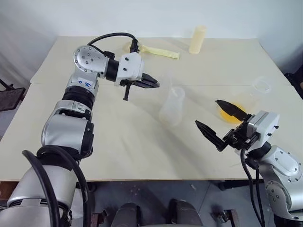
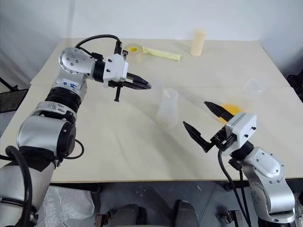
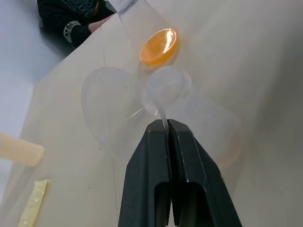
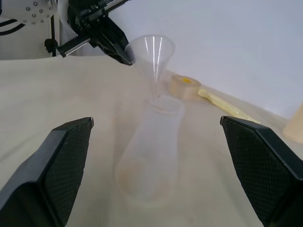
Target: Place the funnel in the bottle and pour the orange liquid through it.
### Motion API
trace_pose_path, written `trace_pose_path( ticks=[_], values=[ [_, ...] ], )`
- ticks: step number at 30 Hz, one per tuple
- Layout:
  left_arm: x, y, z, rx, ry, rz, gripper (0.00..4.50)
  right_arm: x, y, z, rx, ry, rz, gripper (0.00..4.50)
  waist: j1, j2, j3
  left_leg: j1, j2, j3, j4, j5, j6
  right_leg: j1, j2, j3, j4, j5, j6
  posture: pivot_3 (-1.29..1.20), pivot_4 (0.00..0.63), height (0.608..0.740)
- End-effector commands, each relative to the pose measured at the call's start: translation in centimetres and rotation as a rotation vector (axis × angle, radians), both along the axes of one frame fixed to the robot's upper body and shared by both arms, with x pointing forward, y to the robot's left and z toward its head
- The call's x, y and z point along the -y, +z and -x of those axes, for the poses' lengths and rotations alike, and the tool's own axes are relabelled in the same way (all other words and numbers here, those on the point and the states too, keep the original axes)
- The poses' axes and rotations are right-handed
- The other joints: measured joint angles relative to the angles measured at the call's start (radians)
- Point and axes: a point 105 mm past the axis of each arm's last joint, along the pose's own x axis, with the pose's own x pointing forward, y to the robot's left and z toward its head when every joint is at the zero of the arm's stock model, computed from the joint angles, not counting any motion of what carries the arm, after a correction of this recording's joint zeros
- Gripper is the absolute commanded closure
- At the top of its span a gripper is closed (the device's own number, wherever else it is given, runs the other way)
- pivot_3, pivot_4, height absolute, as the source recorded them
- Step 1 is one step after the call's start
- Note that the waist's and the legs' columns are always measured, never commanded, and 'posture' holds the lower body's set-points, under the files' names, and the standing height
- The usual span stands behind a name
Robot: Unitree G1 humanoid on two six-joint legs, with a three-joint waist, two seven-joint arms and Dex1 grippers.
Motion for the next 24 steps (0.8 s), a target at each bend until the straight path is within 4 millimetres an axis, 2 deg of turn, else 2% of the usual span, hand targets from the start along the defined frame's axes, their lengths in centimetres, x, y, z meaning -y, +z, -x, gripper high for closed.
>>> trace_pose_path(
  ticks=[1,16,19,24],
  values=[
    [1.0,1.6,0.2,0.078,-0.017,-0.023,4.48,-0.6,0.9,0.3,0.035,0.024,0.007,0.0,0.0,0.0,0.0,0.0,0.0,0.0,0.0,0.0,0.0,0.0,0.0,0.0,0.0,0.0,0.0,0.0,0.15,0.74],
    [2.6,1.4,0.6,0.254,-0.078,-0.233,4.48,-0.9,0.6,0.6,0.037,0.006,0.01,0.0,0.0,0.0,0.0,-0.001,0.0,-0.001,0.001,0.0,0.0,0.0,0.0,-0.001,-0.001,0.0,0.0,0.0,0.15,0.74],
    [3.0,1.6,0.8,0.268,-0.092,-0.235,3.84,-0.8,0.5,0.7,0.038,0.0,0.012,0.0,0.001,0.0,0.0,-0.001,0.0,-0.001,0.001,0.0,0.0,0.0,0.0,-0.001,-0.001,0.0,0.0,0.0,0.15,0.74],
    [3.7,2.2,1.0,0.263,-0.1,-0.203,2.27,-0.6,0.6,0.6,0.046,-0.008,0.018,0.0,0.001,0.0,0.0,-0.002,0.0,-0.001,0.002,0.0,0.0,0.0,0.0,-0.001,-0.001,0.0,0.0,0.0,0.15,0.74]
  ],
)
